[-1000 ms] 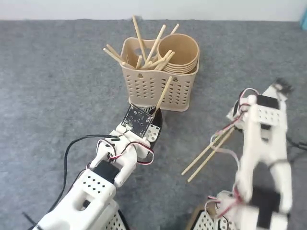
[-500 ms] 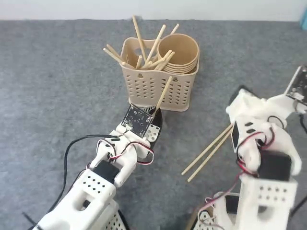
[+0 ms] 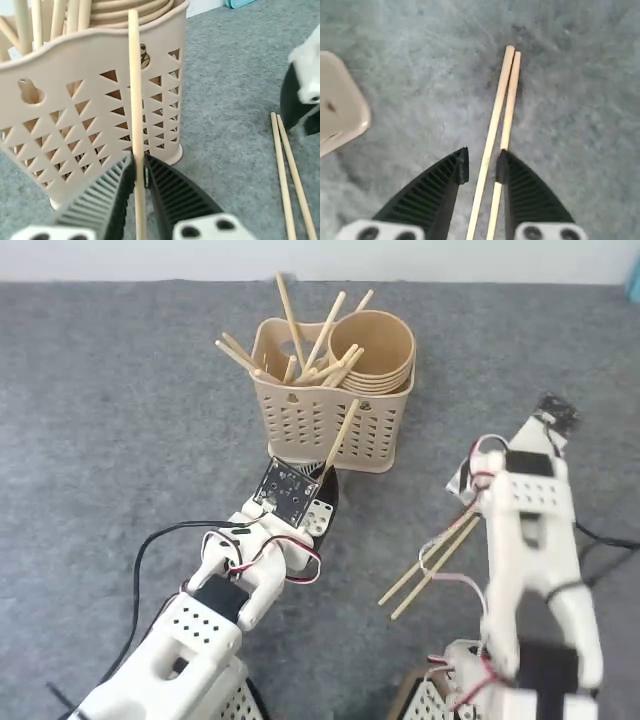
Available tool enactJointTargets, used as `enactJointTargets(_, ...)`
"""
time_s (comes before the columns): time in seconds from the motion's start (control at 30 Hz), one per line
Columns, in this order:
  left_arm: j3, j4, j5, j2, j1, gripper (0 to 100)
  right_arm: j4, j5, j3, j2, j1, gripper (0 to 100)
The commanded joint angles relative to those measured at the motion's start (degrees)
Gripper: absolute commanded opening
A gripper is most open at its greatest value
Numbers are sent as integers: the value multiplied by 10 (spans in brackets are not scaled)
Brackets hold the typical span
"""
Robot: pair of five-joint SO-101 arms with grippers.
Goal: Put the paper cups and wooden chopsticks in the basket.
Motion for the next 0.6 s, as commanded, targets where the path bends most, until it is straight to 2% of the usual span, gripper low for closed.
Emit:
enactJointTargets(0.0, -4, -15, -5, -16, -4, 12, -36, -9, -45, 61, 8, 28)
enactJointTargets(0.27, -4, -15, -5, -16, -4, 12, -90, -10, -50, 167, 8, 45)
enactJointTargets(0.57, -3, -15, -6, -16, -4, 12, -23, -10, -50, 79, 6, 45)
